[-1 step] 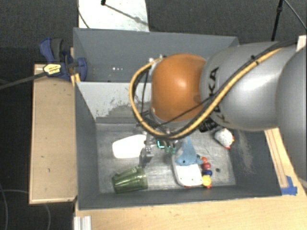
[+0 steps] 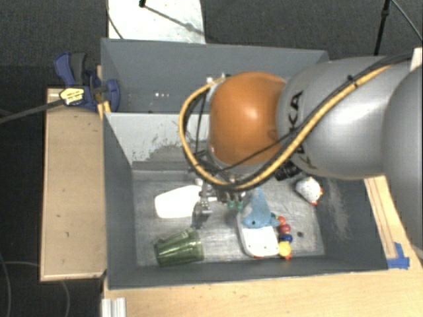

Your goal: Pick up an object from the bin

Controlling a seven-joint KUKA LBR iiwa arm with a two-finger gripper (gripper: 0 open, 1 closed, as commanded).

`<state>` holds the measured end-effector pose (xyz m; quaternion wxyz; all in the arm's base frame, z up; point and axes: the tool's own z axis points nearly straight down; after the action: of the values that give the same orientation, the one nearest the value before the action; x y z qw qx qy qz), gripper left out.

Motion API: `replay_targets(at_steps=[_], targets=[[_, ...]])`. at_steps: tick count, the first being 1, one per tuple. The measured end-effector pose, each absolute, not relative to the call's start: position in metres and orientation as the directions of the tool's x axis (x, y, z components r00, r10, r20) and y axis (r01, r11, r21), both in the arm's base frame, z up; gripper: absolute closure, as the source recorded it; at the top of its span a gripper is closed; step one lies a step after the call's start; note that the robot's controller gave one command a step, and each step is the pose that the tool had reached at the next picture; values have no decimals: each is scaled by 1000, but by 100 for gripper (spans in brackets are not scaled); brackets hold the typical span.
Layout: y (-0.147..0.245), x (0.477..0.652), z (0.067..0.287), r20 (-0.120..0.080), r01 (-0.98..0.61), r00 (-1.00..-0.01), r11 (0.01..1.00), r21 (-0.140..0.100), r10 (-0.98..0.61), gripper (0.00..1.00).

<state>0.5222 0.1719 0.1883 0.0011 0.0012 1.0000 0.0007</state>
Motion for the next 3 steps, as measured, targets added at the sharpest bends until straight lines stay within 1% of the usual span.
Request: replay_targets(at_steps=[1, 2, 3], targets=[[143, 548, 125, -8, -73, -997, 997, 2, -73, 0], [140, 556, 102, 1, -87, -996, 996, 0, -87, 0], [76, 563, 125, -4, -208, -978, 978, 0, -208, 0]])
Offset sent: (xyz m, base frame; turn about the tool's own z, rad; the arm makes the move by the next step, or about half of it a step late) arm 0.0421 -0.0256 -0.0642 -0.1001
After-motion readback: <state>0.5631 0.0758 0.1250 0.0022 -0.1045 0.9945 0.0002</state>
